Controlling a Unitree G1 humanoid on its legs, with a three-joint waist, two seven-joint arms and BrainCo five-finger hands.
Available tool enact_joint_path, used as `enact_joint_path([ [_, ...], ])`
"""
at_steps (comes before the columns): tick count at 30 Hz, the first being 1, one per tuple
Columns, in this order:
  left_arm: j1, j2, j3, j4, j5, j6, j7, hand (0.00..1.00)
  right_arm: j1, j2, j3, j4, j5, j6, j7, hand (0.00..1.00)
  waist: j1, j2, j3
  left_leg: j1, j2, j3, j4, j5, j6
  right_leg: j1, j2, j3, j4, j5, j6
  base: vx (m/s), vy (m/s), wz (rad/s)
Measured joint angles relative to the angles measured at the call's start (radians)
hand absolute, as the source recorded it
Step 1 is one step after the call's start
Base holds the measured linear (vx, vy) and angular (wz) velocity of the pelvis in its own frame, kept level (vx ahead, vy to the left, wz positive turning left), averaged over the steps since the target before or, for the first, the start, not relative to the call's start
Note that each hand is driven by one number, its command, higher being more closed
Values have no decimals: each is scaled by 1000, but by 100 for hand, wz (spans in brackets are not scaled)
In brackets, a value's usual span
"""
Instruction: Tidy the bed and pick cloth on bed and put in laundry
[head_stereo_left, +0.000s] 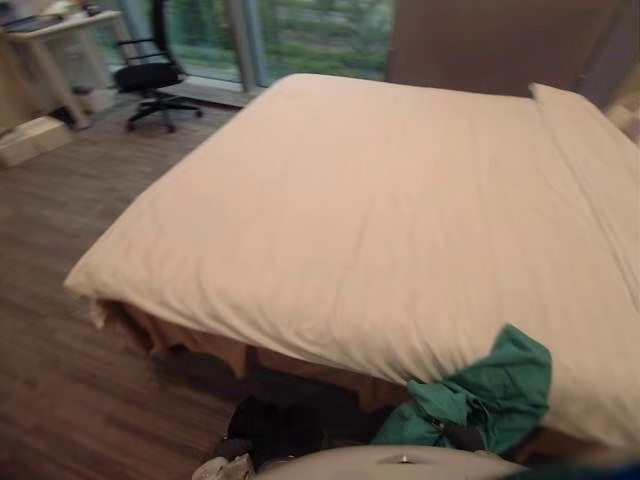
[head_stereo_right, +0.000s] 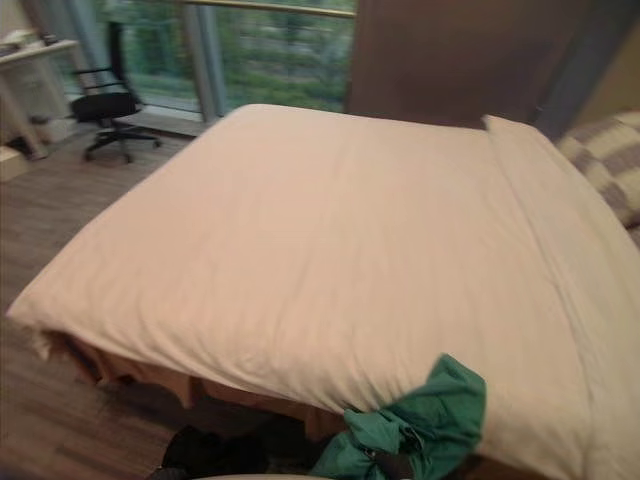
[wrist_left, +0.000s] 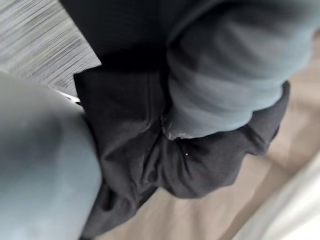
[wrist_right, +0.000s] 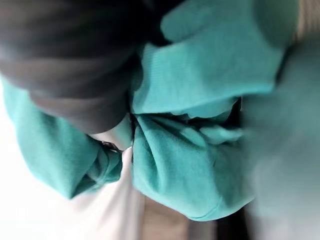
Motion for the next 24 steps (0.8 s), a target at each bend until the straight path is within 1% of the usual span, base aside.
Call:
enact_joint_path([
  [1, 3, 1, 0, 1, -25, -15, 5, 100, -9, -6, 12, 14, -26, 0, 13, 100, 3, -4, -1, -9, -8, -18, 0, 15, 7, -2, -3, 0, 10, 0, 0, 88, -30, 59],
  [2, 6, 2, 0, 1, -42, -22, 6, 100, -14, -9, 22, 20, -45, 0, 21, 100, 4, -8, 0, -10, -12, -30, 0, 19, 6, -2, -3, 0, 13, 0, 0, 111, -36, 57],
  [3, 14, 4, 0, 5, -64, -42, 8, 100, -29, -13, 38, 36, -81, 0, 32, 100, 6, -17, 1, -17, -19, -55, 1, 31, 5, -2, -4, -2, 21, 1, -2, 109, -49, 62],
  [4, 14, 6, -1, 6, -80, -56, 12, 100, -41, -14, 43, 53, -110, 0, 40, 100, 7, -22, -1, -29, -23, -80, 0, 38, 5, -2, -3, -13, 30, 4, -7, 101, -59, 65],
  [5, 14, 7, -1, 6, -81, -60, 13, 100, -45, -13, 44, 59, -121, 0, 43, 100, 7, -26, -2, -37, -26, -95, 0, 42, 6, -2, -3, -24, 34, 4, -7, 71, -81, 78],
  [6, 14, 7, -5, 2, -80, -67, 14, 100, -54, -13, 45, 70, -130, 0, 46, 100, 7, -29, -2, -57, -33, -116, 0, 57, 13, 0, -5, -58, 41, 5, -8, 16, -81, 102],
  [7, 13, 5, -10, -15, -73, -72, 13, 100, -55, -12, 44, 70, -130, 1, 46, 100, 4, -30, -3, -93, -42, -90, -1, 63, 56, 15, -9, -117, 35, 8, -11, 12, -58, 116],
  [8, 12, 6, -6, -25, -73, -72, 13, 100, -54, -7, 44, 72, -129, 2, 45, 100, 3, -39, -2, -101, -42, -17, 1, 22, 127, 30, -13, -149, 13, 14, -10, 7, -34, 128],
  [9, 11, 12, -2, -35, -67, -72, 14, 100, -52, 4, 44, 72, -123, 1, 41, 100, 1, -62, -5, -103, -42, 119, 5, -38, 216, 63, -22, -195, -33, 31, -9, 70, -14, 147],
  [10, 3, 2, -9, -45, -61, -72, 14, 100, -46, 0, 43, 75, -115, 1, 36, 100, -7, -72, -2, -103, -42, 232, 18, -78, 280, 84, -28, -243, -59, 65, -11, 151, 24, 250],
  [11, 0, -18, -23, -60, -24, -74, 13, 100, -43, -36, 39, 85, -106, 2, 28, 100, -6, -23, 8, -113, -47, 289, 81, 49, 304, 91, -28, -290, 30, 87, -17, 166, 64, 245],
  [12, 5, -35, -31, -62, -14, -73, 13, 100, -43, -55, 33, 90, -100, 2, 24, 100, -19, 8, 16, -108, -37, 286, 60, 59, 259, 78, -24, -299, 76, 46, -2, 154, 78, 286],
  [13, -4, -48, -27, -60, 8, -71, 17, 100, -74, -75, 29, 93, -73, 3, 24, 100, -34, 34, 36, -112, -62, 193, 28, 102, 172, 50, 11, -301, -5, -71, 16, 51, 19, 187],
  [14, -14, -46, -28, -61, 12, -71, 16, 100, -104, -73, 27, 93, -63, 3, 24, 100, -24, 22, 49, -117, -89, 171, 20, 116, 173, 27, 11, -314, -99, -73, 15, 7, -22, 170],
  [15, -18, -46, -31, -58, 12, -70, 17, 100, -116, -66, 19, 94, -57, 3, 24, 100, -22, 22, 57, -123, -105, 154, 19, 110, 173, 42, -1, -347, -111, -83, 25, -15, -23, 101],
  [16, -43, -43, -49, -54, 12, -62, 18, 100, -134, -57, -9, 95, -35, 3, 22, 100, -16, 19, 55, -148, -116, 199, 45, 48, 175, 64, -22, -410, -152, -83, 51, 10, -7, 87],
  [17, -46, -40, -47, -55, 12, -57, 17, 100, -140, -54, -15, 94, -31, 2, 20, 100, -20, 19, 56, -154, -114, 236, 69, 24, 182, 69, -36, -436, -157, -79, 56, 24, 52, 104],
  [18, -50, -38, -50, -57, 39, -47, 12, 100, -153, -54, -23, 94, -3, 7, 19, 100, -22, 16, 56, -165, -107, 319, 181, -37, 193, 80, -79, -491, -151, -69, 73, 23, 57, 109],
  [19, -53, -38, -70, -56, 56, -41, 9, 100, -150, -56, -26, 94, 17, 19, 19, 100, -32, 31, 57, -154, -90, 342, 229, -54, 171, 91, -88, -536, -136, -65, 82, 16, 63, 110],
  [20, -51, -40, -81, -55, 66, -35, 5, 100, -146, -59, -28, 94, 23, 25, 18, 100, -39, 42, 57, -147, -85, 328, 215, -63, 145, 97, -86, -555, -126, -64, 82, 10, 78, 135],
  [21, -64, -31, -101, -41, 87, -14, -9, 100, -142, -60, -53, 97, 43, 46, 7, 100, -50, 50, 62, -142, -119, 268, 155, -32, 159, 107, -96, -598, -97, -47, 74, 17, 126, 129],
  [22, -63, -20, -124, -38, 88, -5, -12, 100, -143, -53, -85, 97, 52, 55, 0, 100, -49, 55, 67, -122, -131, 231, 96, -3, 163, 104, -97, -625, -64, -8, 69, 24, 144, 118],
  [23, -64, -17, -126, -37, 86, -3, -17, 100, -141, -49, -93, 98, 52, 57, -5, 100, -49, 57, 69, -111, -133, 218, 80, 3, 163, 105, -99, -629, -53, 8, 71, 55, 118, 74],
  [24, -68, -5, -128, -37, 88, -2, -27, 100, -144, -35, -103, 98, 52, 58, -15, 100, -40, 46, 76, -83, -135, 193, 43, 13, 166, 107, -103, -631, -10, 45, 66, 83, 84, 47],
])
